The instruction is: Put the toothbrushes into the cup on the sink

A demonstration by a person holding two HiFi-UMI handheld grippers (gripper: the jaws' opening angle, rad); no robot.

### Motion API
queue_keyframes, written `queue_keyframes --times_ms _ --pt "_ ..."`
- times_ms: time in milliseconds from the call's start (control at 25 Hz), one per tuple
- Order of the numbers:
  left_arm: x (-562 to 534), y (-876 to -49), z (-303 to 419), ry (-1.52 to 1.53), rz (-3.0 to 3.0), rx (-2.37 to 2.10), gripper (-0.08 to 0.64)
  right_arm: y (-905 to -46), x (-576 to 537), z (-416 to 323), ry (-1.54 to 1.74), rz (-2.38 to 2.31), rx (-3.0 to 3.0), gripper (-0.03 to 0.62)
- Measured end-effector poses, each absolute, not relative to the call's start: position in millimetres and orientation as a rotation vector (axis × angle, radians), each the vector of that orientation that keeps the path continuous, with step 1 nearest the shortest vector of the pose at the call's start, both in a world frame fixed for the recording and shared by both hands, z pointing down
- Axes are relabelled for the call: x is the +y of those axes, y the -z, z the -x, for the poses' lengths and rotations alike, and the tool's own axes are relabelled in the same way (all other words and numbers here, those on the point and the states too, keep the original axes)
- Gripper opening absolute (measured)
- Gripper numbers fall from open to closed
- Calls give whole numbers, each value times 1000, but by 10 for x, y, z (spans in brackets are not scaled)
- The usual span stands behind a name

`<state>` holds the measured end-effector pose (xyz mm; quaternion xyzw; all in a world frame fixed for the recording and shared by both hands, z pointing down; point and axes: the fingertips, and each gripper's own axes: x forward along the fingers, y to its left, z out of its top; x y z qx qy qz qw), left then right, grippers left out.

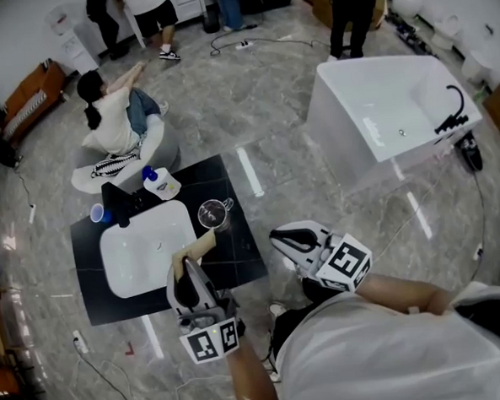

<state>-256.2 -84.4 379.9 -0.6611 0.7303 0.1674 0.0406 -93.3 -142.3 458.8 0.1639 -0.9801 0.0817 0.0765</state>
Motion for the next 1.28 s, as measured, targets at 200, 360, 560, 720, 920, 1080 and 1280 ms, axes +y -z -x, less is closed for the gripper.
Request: queue_keyframes --times_ms 200,360,560,720,920,1080,1280 --pt "-960 -3887 2553 -505 2031 2257 55 -4563 -1486 877 -236 -492 -2938 44" --pt "-1056 -3975 2590 -505 2031 2281 55 -4570 -1531 826 -231 -492 -2938 43" --pt "-1145 -4031 2668 -506 2021 2305 55 -4596 -1589 750 -231 -502 -2923 43" --pt "-1183 -4084 2723 -506 2016 2335 55 -4587 -1624 723 -236 -498 -2915 44" --pt "-1263 -4143 2755 -484 2028 2356 55 -4600 -1634 721 -256 -491 -2910 43" --pt "-1312 -4230 2784 -478 2034 2376 55 -4644 -1660 721 -269 -488 -2905 43" --pt "-1399 -4316 2827 -485 2036 2404 55 -4680 -1720 692 -280 -488 -2893 43"
